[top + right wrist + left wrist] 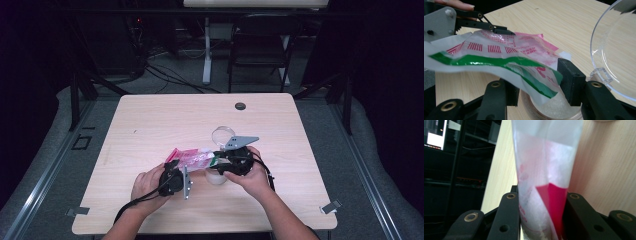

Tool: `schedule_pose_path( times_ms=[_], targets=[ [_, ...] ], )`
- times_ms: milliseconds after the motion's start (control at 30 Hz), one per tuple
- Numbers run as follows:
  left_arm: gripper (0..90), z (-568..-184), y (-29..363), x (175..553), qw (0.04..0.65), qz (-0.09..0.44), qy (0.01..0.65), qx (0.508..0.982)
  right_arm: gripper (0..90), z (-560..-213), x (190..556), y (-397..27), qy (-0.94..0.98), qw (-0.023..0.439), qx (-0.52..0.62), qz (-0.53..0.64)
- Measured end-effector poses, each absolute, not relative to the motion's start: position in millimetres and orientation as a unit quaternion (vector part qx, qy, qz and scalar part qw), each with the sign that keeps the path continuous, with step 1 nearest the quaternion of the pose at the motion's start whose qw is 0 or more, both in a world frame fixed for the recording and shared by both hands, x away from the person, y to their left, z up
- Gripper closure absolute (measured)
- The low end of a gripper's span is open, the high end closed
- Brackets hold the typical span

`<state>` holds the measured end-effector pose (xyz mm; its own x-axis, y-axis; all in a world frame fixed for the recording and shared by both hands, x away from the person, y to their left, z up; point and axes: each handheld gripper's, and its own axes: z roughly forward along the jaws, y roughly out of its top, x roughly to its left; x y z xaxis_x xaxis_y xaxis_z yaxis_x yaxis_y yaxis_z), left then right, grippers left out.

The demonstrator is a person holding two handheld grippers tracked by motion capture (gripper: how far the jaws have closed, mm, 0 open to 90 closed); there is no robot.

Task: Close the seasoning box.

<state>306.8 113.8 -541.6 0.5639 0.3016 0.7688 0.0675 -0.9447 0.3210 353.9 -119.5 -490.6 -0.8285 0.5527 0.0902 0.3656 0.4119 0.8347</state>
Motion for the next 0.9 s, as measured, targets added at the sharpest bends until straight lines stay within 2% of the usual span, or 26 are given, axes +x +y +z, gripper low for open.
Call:
schedule_pose_path(
  times_ms=[300,533,900],
  targets=[
    [76.1,-548,115,311,0.155,0.414,0.125,0.888,51.9,-489,352,-119,0.831,0.102,0.275,0.473],
    [77.7,-553,121,317,0.215,0.365,0.169,0.890,46.9,-488,354,-121,0.825,0.112,0.284,0.477],
    [79.4,-553,135,328,0.265,0.317,0.223,0.883,46.6,-485,352,-124,0.814,0.116,0.286,0.491]
  ],
)
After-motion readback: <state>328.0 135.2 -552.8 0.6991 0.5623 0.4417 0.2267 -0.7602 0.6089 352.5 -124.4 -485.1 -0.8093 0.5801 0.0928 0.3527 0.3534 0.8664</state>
